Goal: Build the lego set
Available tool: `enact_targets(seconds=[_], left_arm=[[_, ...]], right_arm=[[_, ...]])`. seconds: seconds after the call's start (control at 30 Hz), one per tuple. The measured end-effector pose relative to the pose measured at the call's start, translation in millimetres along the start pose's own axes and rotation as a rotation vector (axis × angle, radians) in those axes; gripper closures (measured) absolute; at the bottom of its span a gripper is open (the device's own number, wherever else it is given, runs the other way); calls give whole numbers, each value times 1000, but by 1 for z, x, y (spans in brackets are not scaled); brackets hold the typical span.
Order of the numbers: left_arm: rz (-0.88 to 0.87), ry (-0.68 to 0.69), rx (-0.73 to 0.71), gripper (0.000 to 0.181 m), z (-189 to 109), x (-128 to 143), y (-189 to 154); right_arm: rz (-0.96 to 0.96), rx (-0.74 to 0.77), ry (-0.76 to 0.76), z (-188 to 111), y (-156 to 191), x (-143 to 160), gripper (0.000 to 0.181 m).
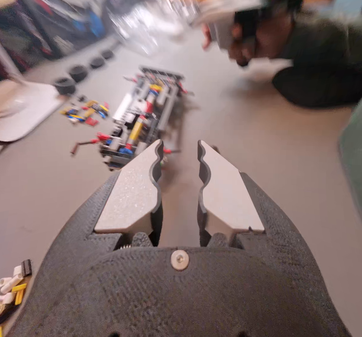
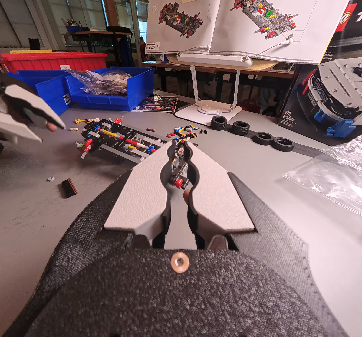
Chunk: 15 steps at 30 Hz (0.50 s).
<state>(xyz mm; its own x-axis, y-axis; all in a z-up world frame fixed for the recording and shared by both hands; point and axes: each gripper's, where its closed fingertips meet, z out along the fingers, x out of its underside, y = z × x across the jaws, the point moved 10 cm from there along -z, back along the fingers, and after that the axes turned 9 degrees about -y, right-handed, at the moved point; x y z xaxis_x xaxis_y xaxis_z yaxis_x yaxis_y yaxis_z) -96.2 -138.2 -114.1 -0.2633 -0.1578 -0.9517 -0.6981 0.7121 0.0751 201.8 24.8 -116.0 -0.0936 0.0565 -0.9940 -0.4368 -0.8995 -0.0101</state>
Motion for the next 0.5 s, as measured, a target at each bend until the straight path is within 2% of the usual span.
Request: enact_targets(seconds=[0.1, 0.17, 0.3, 0.5], left_arm=[[-68, -307, -206, 145, -21, -5, 16], [-82, -407, -308, 142, -33, -5, 25], [-28, -444, -479, 138, -48, 2, 33], [-30, -468, -606, 129, -63, 6, 42]], right_arm=[[-5, -1, -14, 0, 1, 0, 177], [-11, 2, -18, 0, 1, 0, 177], [-19, 7, -18, 1, 0, 2, 176], [-1, 33, -28, 2, -5, 6, 172]])
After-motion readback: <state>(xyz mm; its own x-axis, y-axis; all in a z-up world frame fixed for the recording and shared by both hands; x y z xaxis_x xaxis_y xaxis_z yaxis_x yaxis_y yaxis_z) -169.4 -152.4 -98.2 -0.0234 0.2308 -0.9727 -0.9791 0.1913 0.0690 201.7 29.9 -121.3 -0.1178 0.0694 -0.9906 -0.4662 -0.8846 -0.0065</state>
